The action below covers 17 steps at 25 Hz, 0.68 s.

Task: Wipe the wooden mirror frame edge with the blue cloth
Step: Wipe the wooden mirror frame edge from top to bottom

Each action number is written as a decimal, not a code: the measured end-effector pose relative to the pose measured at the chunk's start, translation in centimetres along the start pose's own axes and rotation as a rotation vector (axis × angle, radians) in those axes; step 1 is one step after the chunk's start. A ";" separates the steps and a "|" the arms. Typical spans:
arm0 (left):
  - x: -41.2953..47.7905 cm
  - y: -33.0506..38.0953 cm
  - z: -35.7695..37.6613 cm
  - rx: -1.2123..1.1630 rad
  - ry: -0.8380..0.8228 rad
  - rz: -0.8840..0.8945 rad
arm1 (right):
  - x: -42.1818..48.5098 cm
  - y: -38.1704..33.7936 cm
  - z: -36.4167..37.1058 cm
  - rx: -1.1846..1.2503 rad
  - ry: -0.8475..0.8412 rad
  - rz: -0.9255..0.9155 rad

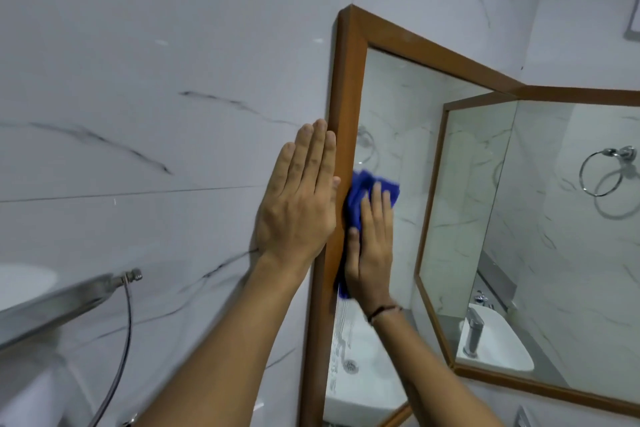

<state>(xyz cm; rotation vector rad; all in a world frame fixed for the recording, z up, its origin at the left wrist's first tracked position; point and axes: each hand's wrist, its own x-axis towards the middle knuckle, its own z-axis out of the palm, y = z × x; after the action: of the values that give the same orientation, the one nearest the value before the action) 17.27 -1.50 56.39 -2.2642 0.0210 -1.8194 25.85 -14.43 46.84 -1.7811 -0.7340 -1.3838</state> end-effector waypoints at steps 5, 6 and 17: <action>-0.4 0.1 0.3 0.009 0.020 -0.013 | -6.1 -0.5 0.9 0.022 -0.040 0.079; -0.4 0.2 0.3 -0.004 0.021 -0.025 | -9.8 -0.8 0.6 0.025 -0.096 0.109; -0.8 0.4 0.8 -0.016 0.040 -0.030 | -0.4 -0.7 0.7 0.045 -0.005 -0.002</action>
<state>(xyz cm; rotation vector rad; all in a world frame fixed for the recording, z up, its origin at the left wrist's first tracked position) 17.90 -1.65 55.34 -2.2506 0.0081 -1.8861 25.60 -13.47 46.47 -1.7502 -0.7632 -1.3544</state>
